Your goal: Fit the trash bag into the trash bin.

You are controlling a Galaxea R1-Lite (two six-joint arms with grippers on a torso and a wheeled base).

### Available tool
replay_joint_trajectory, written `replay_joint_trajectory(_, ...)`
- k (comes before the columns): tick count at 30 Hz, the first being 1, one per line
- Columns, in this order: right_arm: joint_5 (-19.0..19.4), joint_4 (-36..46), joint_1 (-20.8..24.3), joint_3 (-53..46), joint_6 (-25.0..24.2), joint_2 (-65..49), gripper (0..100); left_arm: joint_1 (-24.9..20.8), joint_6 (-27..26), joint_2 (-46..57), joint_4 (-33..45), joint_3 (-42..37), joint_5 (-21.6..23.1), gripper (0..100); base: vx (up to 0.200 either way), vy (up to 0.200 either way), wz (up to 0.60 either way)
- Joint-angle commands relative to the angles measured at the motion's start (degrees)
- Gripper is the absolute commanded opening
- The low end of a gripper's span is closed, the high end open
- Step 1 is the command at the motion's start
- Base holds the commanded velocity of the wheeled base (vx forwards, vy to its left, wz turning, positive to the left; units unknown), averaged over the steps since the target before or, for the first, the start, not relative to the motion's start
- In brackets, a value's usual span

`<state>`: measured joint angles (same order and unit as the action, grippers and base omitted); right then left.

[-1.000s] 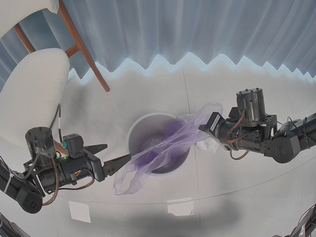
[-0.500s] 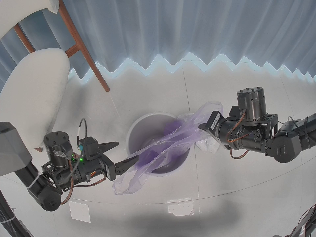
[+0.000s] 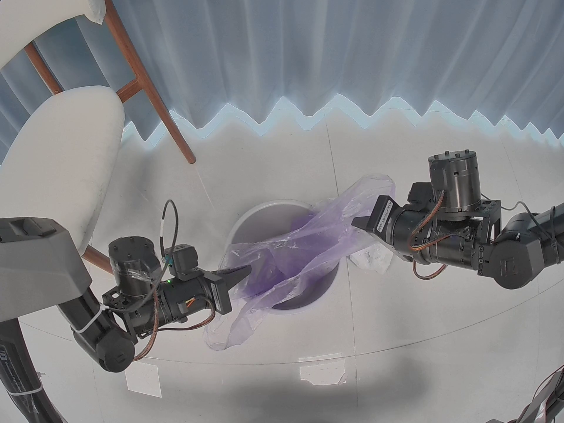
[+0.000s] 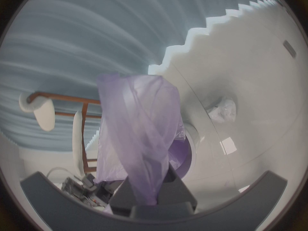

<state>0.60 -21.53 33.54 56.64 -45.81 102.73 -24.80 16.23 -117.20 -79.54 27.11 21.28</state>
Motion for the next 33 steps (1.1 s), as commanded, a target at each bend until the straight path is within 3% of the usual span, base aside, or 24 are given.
replay_joint_trajectory(1, 7.8, -1.1, -4.4, 0.4, 10.5, 0.1, 0, -1.1, 4.4, 5.1, 11.2, 8.3, -3.3, 0, 0.0, 0.0, 0.0)
replay_joint_trajectory(5, 15.0, -2.5, -8.0, 1.8, 18.0, 2.0, 0, -2.8, 10.1, 7.8, 20.0, 14.1, -7.1, 0, 0.0, 0.0, 0.0)
replay_joint_trajectory(6, 15.2, -2.6, -8.2, 2.1, 18.3, 2.4, 0, -3.0, 10.8, 8.0, 20.7, 14.5, -7.4, 0, 0.0, 0.0, 0.0)
replay_joint_trajectory(8, 16.9, -3.1, -9.9, 5.3, 21.2, 5.4, 0, -5.1, 17.4, 9.9, 26.5, 18.9, -10.0, 0, 0.0, 0.0, 0.0)
replay_joint_trajectory(11, 18.3, -4.1, -10.7, 9.8, 22.7, 8.8, 0, -7.3, 20.8, 11.6, 33.1, 21.1, -12.7, 0, 0.0, 0.0, 0.0)
replay_joint_trajectory(15, 19.4, -4.6, -10.9, 15.3, 23.8, 12.8, 0, -8.9, 21.0, 12.6, 36.9, 20.6, -13.7, 0, 0.0, 0.0, 0.0)
replay_joint_trajectory(21, 19.7, -4.4, -10.6, 23.0, 29.3, 19.5, 0, -8.6, 21.2, 12.2, 37.6, 20.2, -17.2, 0, 0.0, 0.0, 0.0)
replay_joint_trajectory(27, 23.6, -4.5, -10.9, 23.9, 30.9, 20.8, 0, -8.2, 21.2, 11.7, 37.6, 19.6, -18.5, 0, 0.0, 0.0, 0.0)
replay_joint_trajectory(33, 26.4, -5.7, -12.9, 19.7, 31.7, 20.1, 0, -2.1, 21.1, 11.2, 37.5, 20.3, -18.6, 0, 0.0, 0.0, 0.0)
